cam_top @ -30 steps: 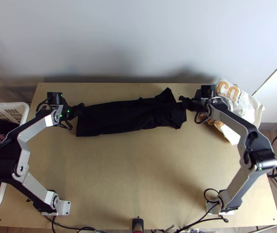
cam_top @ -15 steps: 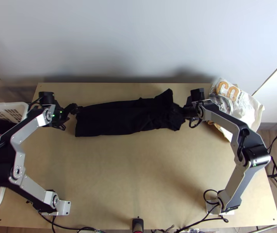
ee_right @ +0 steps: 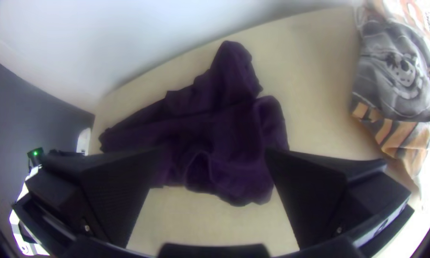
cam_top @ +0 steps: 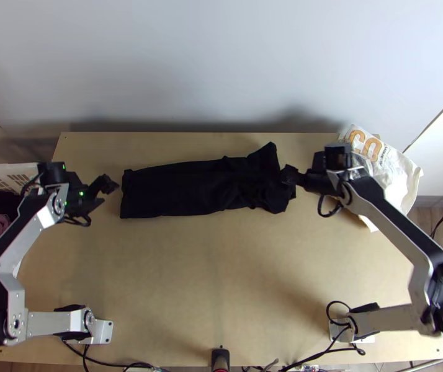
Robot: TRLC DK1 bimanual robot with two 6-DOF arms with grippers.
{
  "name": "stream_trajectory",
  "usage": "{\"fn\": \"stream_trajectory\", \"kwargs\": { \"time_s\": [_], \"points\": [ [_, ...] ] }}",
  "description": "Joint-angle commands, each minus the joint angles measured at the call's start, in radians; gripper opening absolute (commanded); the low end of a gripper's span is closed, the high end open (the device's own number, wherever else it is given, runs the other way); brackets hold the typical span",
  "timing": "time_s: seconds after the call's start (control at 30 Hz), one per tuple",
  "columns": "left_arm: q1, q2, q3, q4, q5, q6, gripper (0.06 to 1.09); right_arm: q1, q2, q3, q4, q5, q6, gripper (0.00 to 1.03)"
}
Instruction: Fold the t-shirt
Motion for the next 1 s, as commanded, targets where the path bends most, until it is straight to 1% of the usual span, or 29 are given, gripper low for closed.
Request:
{"fn": "stream_trajectory", "kwargs": {
  "time_s": [0.0,0.07,0.17,0.23,0.4,0.57,0.7,0.8,0.97],
  "points": [
    [-0.007,-0.074,-0.152,0.127,0.047,-0.010,1.01,0.000,-0.233,-0.015,-0.026,-0.001,0.039,0.99],
    [-0.010,-0.065,-0.173,0.188,0.047,-0.027,1.01,0.029,-0.294,0.007,-0.054,-0.001,0.045,0.99],
    [-0.010,-0.031,-0.181,0.294,0.049,-0.035,1.01,0.070,-0.343,0.077,-0.180,-0.001,0.045,0.99],
    [-0.008,0.010,-0.165,0.349,0.061,-0.033,1.01,0.078,-0.365,0.117,-0.238,-0.001,0.043,0.99],
    [-0.007,0.160,-0.078,0.392,0.067,-0.007,1.01,0.078,-0.374,0.201,-0.315,-0.011,0.063,0.99],
    [-0.012,0.282,-0.006,0.392,0.084,0.025,1.01,0.079,-0.368,0.246,-0.342,-0.016,0.072,0.99],
    [-0.012,0.303,0.012,0.371,0.103,0.068,1.01,0.078,-0.365,0.264,-0.355,-0.014,0.077,0.99],
    [-0.018,0.312,0.022,0.365,0.129,0.069,1.02,0.073,-0.362,0.270,-0.361,-0.014,0.077,0.99],
    [-0.070,0.383,0.104,0.253,0.139,0.095,1.01,0.059,-0.362,0.284,-0.365,-0.016,0.095,0.99]
  ]
}}
